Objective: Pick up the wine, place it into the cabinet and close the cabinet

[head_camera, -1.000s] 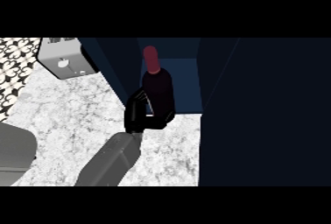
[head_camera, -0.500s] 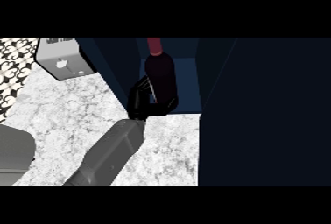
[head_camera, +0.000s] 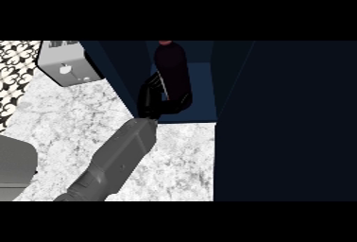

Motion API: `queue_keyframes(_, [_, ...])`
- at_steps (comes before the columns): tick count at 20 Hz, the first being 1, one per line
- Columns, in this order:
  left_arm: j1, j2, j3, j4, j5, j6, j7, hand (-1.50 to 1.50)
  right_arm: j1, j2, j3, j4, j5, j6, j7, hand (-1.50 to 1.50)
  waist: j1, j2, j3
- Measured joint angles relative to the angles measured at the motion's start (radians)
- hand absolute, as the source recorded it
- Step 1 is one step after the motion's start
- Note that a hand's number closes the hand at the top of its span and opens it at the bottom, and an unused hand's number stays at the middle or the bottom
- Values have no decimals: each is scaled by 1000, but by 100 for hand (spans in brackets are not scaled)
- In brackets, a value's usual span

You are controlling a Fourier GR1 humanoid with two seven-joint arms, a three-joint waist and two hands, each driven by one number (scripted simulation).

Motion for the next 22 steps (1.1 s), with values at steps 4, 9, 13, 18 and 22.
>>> queue_keyframes(4, [-37,0,9,68,12,-25,-6,150,-25,3,11,-6,5,-17,24,-150,-5,2,0])
queue_keyframes(9, [-74,1,7,118,29,3,13,150,-37,-13,-20,26,-19,2,4,-150,-12,4,0])
queue_keyframes(13, [-92,0,12,159,41,3,14,150,-30,-14,-10,21,-21,12,2,-150,-19,6,0])
queue_keyframes(18, [-106,0,32,214,46,-9,-17,150,-48,-16,-9,21,-18,4,14,-150,-22,9,0])
queue_keyframes(22, [-111,-1,47,230,44,-25,-79,150,-41,-18,-18,27,-25,13,1,-150,-28,12,-2])
